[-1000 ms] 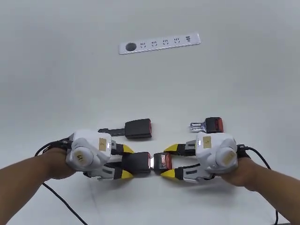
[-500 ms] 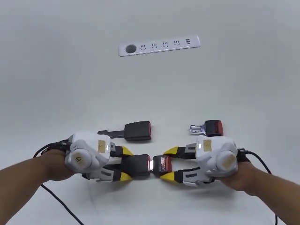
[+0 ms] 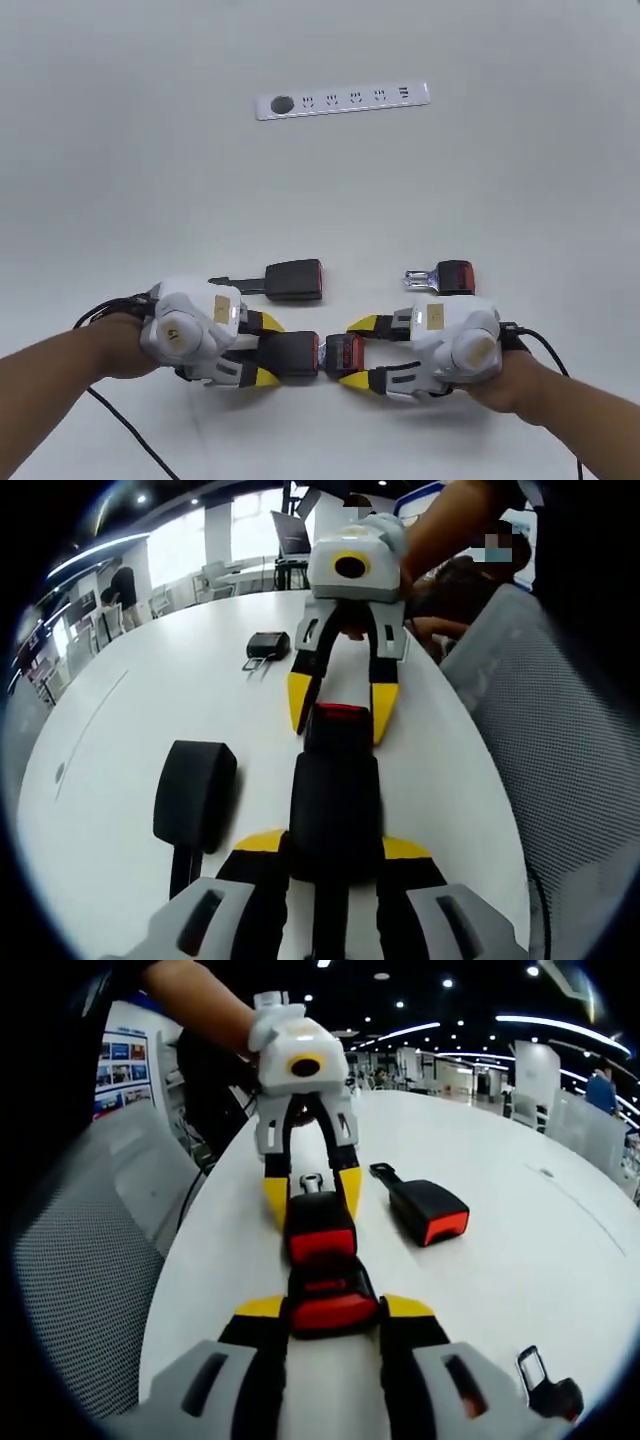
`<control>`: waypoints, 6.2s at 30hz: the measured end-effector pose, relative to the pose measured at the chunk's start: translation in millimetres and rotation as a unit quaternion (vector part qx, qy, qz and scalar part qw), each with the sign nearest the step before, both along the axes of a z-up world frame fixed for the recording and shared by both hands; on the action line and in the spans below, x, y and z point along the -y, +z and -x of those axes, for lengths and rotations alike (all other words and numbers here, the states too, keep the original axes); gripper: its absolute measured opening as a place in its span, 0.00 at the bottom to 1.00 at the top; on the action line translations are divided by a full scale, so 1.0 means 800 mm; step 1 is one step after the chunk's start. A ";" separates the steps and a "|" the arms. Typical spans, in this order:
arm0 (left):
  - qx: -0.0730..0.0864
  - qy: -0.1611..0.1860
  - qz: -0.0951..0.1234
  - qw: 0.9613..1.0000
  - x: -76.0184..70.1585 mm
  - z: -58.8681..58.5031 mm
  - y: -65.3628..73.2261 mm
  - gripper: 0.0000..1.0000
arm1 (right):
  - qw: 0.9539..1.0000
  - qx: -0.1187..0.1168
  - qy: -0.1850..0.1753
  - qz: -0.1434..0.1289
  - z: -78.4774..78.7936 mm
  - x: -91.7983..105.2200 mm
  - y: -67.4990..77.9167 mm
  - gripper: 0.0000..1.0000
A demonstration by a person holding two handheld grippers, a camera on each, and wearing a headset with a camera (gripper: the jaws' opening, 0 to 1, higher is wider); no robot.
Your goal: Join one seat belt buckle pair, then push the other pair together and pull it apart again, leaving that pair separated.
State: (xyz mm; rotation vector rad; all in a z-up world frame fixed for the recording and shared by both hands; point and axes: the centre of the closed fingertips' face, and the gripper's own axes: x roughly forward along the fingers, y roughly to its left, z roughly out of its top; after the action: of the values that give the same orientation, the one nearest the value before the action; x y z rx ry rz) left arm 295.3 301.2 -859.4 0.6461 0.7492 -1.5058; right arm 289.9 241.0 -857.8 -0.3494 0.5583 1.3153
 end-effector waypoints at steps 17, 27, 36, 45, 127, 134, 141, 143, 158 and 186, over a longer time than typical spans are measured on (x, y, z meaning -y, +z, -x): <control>0.054 0.116 0.050 0.991 0.004 -0.050 0.061 0.67 | 0.992 -0.019 -0.117 -0.041 -0.041 0.066 0.046 0.76; 0.072 0.128 0.044 0.988 -0.005 -0.103 0.067 0.66 | 0.991 -0.009 -0.135 -0.006 -0.087 0.146 0.047 0.82; 0.052 0.090 0.022 0.994 0.000 -0.107 0.033 0.65 | 0.993 -0.019 -0.112 0.044 -0.106 0.182 0.023 0.80; 0.030 0.083 0.018 0.996 0.006 -0.118 0.010 0.57 | 0.994 -0.040 -0.083 0.066 -0.100 0.186 0.004 0.68; 0.029 0.042 -0.010 0.999 0.018 -0.119 0.006 0.35 | 1.000 -0.014 -0.015 -0.024 -0.137 0.074 0.005 0.36; 0.028 0.042 -0.014 0.999 0.018 -0.120 0.004 0.35 | 0.999 -0.015 -0.004 -0.029 -0.135 0.050 0.007 0.36; 0.028 0.040 -0.022 0.999 0.017 -0.121 0.003 0.35 | 0.999 -0.012 0.002 -0.030 -0.136 0.032 0.003 0.36; 0.029 0.037 -0.024 0.999 0.018 -0.120 0.003 0.35 | 0.999 -0.010 0.003 -0.030 -0.137 0.028 0.001 0.36; 0.031 0.025 -0.031 0.999 0.016 -0.120 0.001 0.33 | 1.000 -0.013 -0.002 -0.025 -0.131 0.020 -0.003 0.36; 0.033 -0.013 -0.045 0.998 0.016 -0.121 -0.003 0.34 | 1.000 -0.001 -0.004 0.010 -0.129 0.007 -0.003 0.36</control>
State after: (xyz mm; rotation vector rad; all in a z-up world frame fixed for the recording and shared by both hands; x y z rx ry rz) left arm 391.9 288.1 -861.8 0.7731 0.7639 -1.4722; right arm 393.5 235.4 -860.5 -0.3621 0.5748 1.3025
